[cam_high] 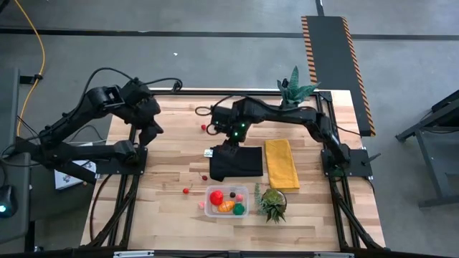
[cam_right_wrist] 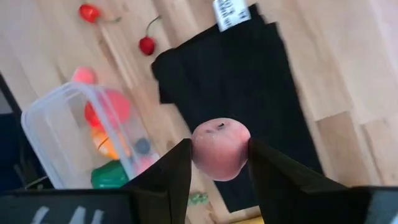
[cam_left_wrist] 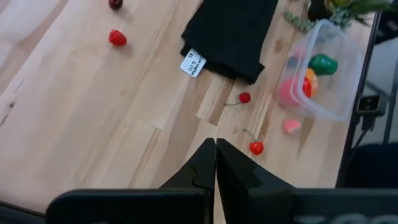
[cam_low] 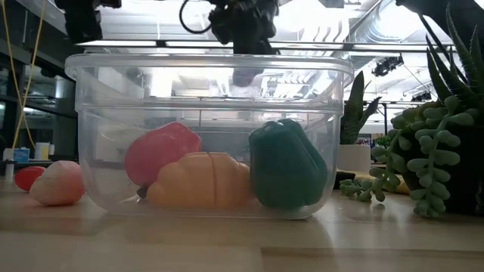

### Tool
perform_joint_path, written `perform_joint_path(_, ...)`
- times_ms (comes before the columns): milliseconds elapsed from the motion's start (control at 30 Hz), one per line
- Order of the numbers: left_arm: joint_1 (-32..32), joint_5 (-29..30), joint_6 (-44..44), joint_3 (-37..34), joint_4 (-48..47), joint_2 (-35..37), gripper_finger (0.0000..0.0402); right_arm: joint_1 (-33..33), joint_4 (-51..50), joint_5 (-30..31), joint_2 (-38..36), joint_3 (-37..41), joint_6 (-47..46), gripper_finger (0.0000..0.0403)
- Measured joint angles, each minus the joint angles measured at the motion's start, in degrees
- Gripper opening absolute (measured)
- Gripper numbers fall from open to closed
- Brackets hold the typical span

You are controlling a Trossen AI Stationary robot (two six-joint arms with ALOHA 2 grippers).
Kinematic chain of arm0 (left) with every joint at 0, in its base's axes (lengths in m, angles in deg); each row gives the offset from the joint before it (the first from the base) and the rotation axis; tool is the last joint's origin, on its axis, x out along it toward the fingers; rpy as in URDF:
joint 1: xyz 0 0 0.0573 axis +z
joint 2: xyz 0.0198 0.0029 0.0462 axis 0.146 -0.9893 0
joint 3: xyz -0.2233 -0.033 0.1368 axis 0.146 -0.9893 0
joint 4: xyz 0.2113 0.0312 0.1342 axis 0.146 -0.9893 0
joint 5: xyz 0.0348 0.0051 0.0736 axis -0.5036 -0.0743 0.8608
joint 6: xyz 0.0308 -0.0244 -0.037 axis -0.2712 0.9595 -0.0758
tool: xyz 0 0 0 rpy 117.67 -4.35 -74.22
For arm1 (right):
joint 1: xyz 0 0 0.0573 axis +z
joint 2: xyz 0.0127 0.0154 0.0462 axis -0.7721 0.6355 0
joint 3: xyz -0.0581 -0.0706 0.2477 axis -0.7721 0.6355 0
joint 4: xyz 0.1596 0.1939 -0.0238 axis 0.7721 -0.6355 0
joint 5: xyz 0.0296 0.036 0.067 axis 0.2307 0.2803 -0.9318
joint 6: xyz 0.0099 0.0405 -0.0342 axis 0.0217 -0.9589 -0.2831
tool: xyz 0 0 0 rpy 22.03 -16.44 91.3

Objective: Pick and placing Produce into tupperware
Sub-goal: Put the top peach into the transparent bin

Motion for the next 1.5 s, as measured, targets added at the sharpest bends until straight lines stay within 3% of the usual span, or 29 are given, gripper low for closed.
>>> perform_joint_path(300, 0.0, -0.06, 8.47, 0.0, 0.0, 4.41, 0.0003, 6.45, -0.2, -0.03, 0.09, -0.71, -0.75, 0.0134)
perform_joint_path(533, 0.0, -0.1, 11.6, -0.02, 0.02, 6.89, 0.0003, 11.27, 1.95, 0.06, 0.02, -5.99, -4.64, 0.0134)
perform_joint_path(833, -0.02, -0.15, 14.55, -0.02, 0.07, 9.32, 0.0003, 17.08, 4.6, 0.53, -1.22, -5.81, -6.28, 0.0134)
perform_joint_path(1500, -0.02, -0.1, 14.57, -0.02, 0.26, 9.93, 0.0003, 24.46, 6.04, 11.03, -0.4, -5.68, -6.88, 0.0134)
